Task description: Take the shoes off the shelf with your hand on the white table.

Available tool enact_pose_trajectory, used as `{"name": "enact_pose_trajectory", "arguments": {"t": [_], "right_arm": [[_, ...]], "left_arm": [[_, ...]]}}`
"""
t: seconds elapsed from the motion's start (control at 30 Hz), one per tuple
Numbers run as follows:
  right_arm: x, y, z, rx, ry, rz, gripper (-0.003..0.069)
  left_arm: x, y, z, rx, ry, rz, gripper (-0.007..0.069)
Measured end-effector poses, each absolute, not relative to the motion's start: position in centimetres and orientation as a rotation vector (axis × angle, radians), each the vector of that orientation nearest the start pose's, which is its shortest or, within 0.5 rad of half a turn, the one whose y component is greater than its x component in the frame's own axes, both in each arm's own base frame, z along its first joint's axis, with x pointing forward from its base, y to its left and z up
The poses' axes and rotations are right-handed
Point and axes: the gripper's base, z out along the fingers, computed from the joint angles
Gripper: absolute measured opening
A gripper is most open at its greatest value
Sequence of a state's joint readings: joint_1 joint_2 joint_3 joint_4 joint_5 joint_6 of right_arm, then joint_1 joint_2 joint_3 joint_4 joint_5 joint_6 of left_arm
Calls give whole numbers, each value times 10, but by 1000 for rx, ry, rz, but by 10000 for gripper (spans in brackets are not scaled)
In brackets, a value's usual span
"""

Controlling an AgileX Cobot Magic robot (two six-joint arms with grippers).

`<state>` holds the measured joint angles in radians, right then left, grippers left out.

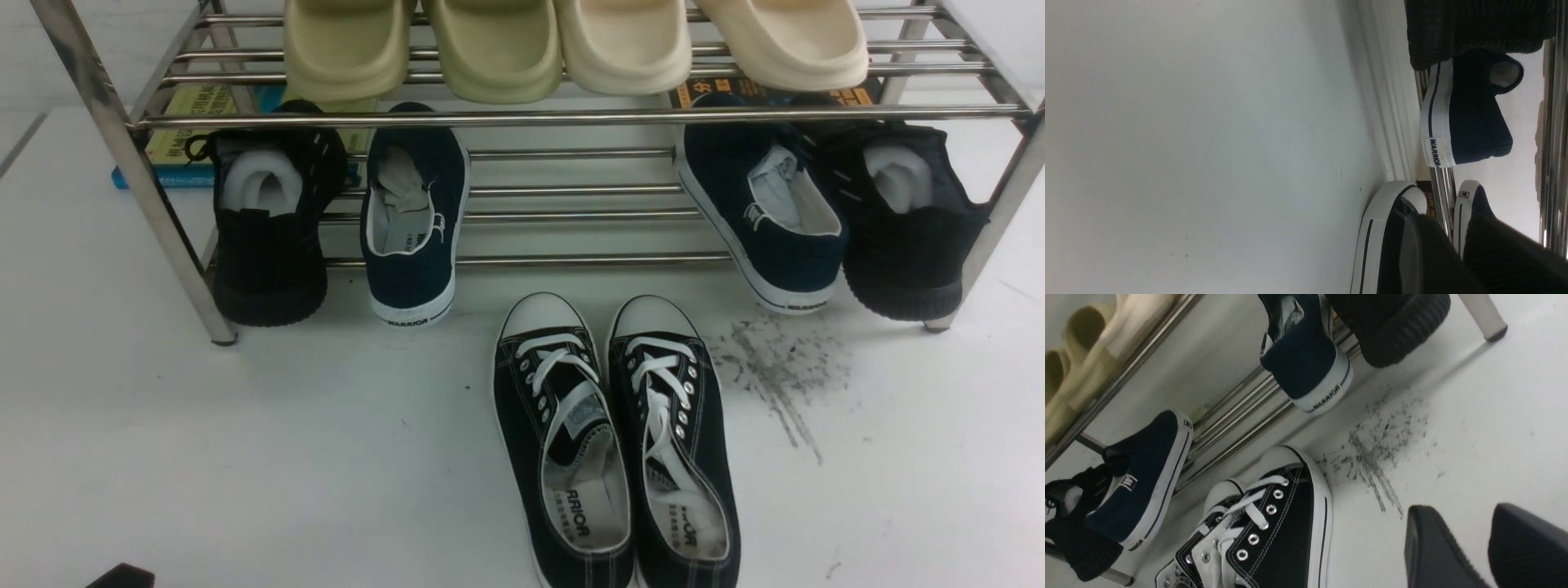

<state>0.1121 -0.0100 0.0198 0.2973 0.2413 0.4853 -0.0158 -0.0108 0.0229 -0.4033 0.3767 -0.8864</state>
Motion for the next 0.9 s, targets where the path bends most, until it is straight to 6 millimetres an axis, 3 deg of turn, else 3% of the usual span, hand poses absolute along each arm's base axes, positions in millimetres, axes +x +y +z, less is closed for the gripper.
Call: {"name": "enact_pose_trajectory", "arguments": {"t": [0.13, 0.3, 0.37, 0.5, 0.6, 0.63, 0.7, 0.73, 0.77, 0.9], "right_arm": [[51, 11, 215, 450, 1659, 653, 204], [54, 9, 246, 376, 1791, 501, 43], [57, 8, 257, 362, 1872, 431, -7], [68, 5, 277, 354, 2004, 324, -13], [79, 5, 288, 339, 2090, 262, -13], [85, 5, 289, 319, 2145, 230, -13], [90, 5, 289, 305, 2183, 210, -13], [95, 6, 288, 275, 2224, 189, -11], [95, 6, 287, 271, 2231, 187, -11], [109, 15, 285, 155, 2366, 213, -10]], "left_arm": [[52, -14, 182, -1041, 1633, -1024, 155], [45, -17, 217, -890, 1648, -990, 45], [42, -19, 239, -818, 1699, -944, 8], [48, -21, 272, -725, 1918, -801, 1], [66, -23, 298, -616, 2183, -650, 1], [81, -24, 310, -540, 2312, -586, 1], [91, -24, 317, -492, 2379, -554, 1], [109, -25, 326, -429, 2460, -521, 1], [111, -25, 327, -430, 2463, -520, 1], [162, -26, 341, -337, 2584, -474, 22]]}}
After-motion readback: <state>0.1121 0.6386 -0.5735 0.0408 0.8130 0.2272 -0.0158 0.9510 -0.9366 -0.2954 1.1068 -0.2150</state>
